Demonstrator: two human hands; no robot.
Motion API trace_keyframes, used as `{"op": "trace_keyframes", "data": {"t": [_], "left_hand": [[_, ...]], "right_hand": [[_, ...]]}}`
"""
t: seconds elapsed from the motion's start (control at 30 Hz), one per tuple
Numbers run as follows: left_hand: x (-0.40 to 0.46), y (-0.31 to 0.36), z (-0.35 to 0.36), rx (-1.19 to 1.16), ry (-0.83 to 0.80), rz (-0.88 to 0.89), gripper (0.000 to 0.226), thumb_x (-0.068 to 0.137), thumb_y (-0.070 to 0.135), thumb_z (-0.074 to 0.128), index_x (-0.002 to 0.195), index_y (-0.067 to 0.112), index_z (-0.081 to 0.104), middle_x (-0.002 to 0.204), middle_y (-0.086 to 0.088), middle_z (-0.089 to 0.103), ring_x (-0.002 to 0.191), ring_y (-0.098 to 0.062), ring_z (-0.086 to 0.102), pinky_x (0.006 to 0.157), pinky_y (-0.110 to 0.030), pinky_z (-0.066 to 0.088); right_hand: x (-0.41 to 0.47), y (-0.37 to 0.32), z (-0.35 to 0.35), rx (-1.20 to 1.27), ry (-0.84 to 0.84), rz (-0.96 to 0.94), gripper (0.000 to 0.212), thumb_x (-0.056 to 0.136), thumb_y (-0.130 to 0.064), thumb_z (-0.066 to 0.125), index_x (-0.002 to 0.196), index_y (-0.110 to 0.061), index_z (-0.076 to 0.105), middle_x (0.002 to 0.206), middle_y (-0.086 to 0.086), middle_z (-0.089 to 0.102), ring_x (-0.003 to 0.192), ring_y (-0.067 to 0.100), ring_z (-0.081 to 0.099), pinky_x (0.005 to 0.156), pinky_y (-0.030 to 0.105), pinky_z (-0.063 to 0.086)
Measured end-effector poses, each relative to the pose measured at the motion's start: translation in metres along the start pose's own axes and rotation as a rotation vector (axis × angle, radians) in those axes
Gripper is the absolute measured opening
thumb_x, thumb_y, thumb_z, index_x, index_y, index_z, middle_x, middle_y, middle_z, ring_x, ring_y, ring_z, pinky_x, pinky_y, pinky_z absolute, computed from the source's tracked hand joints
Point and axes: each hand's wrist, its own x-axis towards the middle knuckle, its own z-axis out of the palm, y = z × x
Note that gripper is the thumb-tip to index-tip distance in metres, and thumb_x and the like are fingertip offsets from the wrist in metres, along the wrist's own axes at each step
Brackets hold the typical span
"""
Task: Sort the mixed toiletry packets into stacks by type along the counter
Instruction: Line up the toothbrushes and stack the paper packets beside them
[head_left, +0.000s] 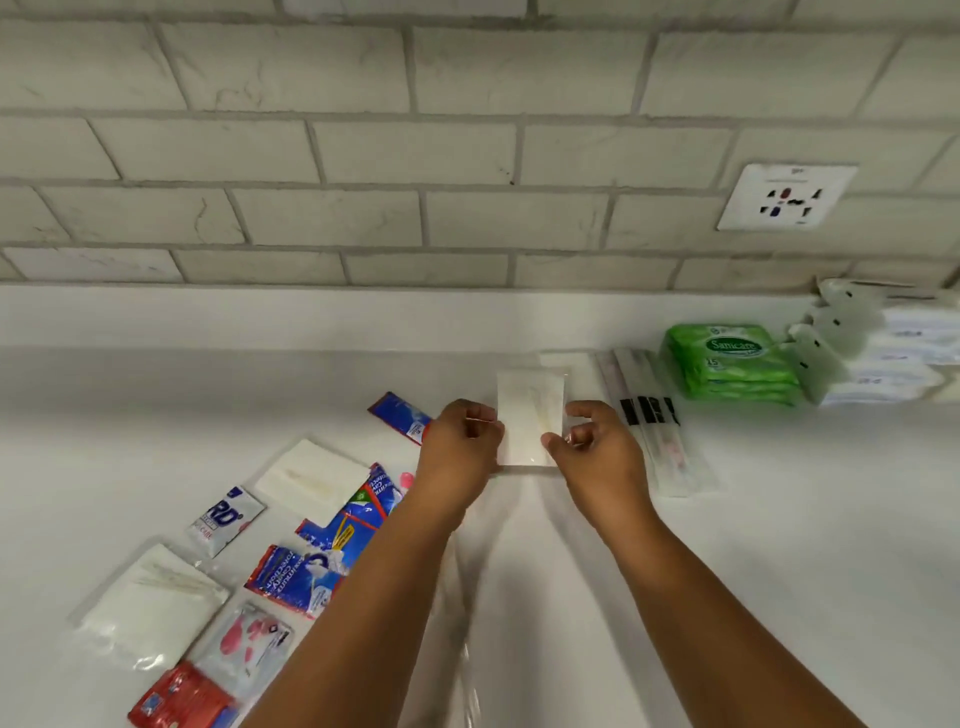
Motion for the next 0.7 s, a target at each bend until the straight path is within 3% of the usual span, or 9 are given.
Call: {"op": "trace_keyframes", "data": {"t": [0.1,0.17,0.33,0.43,0.5,0.63,0.7], "left_hand": [[0.023,0.007,0.029,0.074,-0.019,0.027,0.011,0.086,0.012,0.064,0.09,0.022,0.063,0.091,-0.003,0.068,0.081,-0.022,0.066,0.077,-0.039,0.059],[0.038,0.013,0.045,0.109,-0.009,0.029,0.01,0.085,0.015,0.067,0.093,0.021,0.065,0.091,0.0,0.068,0.079,-0.017,0.066,0.073,-0.029,0.058],[0.07,0.022,0.072,0.161,0.039,0.069,0.011,0.083,0.014,0.069,0.092,0.018,0.066,0.082,0.002,0.069,0.069,-0.014,0.066,0.076,-0.03,0.057],[0.083,0.019,0.083,0.223,0.059,0.064,0.01,0.083,0.015,0.069,0.09,0.02,0.066,0.086,0.003,0.069,0.079,-0.018,0.067,0.078,-0.033,0.056],[0.087,0.015,0.087,0.255,0.079,0.069,0.01,0.083,0.015,0.067,0.091,0.021,0.066,0.089,0.003,0.069,0.084,-0.019,0.066,0.079,-0.035,0.056],[0.089,0.009,0.093,0.313,0.101,0.078,0.012,0.086,0.015,0.064,0.097,0.018,0.066,0.091,0.006,0.066,0.085,-0.014,0.062,0.072,-0.021,0.045],[0.088,0.006,0.095,0.352,0.109,0.09,0.014,0.087,0.015,0.063,0.1,0.017,0.066,0.091,0.007,0.063,0.085,-0.011,0.057,0.075,-0.019,0.04]], "right_hand": [[0.03,0.01,-0.017,-0.097,0.051,-0.062,0.036,0.082,-0.013,0.071,0.116,-0.014,0.058,0.072,-0.007,0.056,0.066,0.006,0.055,0.059,0.012,0.039],[0.049,0.014,-0.024,-0.16,0.073,-0.096,0.037,0.082,-0.011,0.07,0.117,-0.01,0.058,0.071,-0.002,0.057,0.067,0.013,0.056,0.062,0.018,0.04],[0.09,0.02,-0.031,-0.333,0.031,-0.118,0.039,0.086,-0.019,0.066,0.123,-0.011,0.057,0.104,0.009,0.065,0.096,0.022,0.062,0.08,0.023,0.043],[0.105,0.024,-0.029,-0.469,-0.03,-0.123,0.035,0.091,-0.022,0.061,0.123,-0.011,0.058,0.114,0.009,0.062,0.107,0.024,0.058,0.088,0.028,0.044],[0.11,0.027,-0.027,-0.557,-0.049,-0.152,0.03,0.092,-0.023,0.057,0.12,-0.01,0.059,0.114,0.011,0.061,0.106,0.026,0.058,0.088,0.031,0.045],[0.112,0.032,-0.025,-0.697,-0.043,-0.216,0.027,0.095,-0.025,0.052,0.113,-0.009,0.062,0.111,0.012,0.06,0.105,0.028,0.055,0.085,0.033,0.044],[0.112,0.033,-0.025,-0.757,-0.036,-0.251,0.028,0.096,-0.027,0.049,0.113,-0.01,0.063,0.111,0.012,0.06,0.105,0.028,0.053,0.087,0.033,0.04]]}}
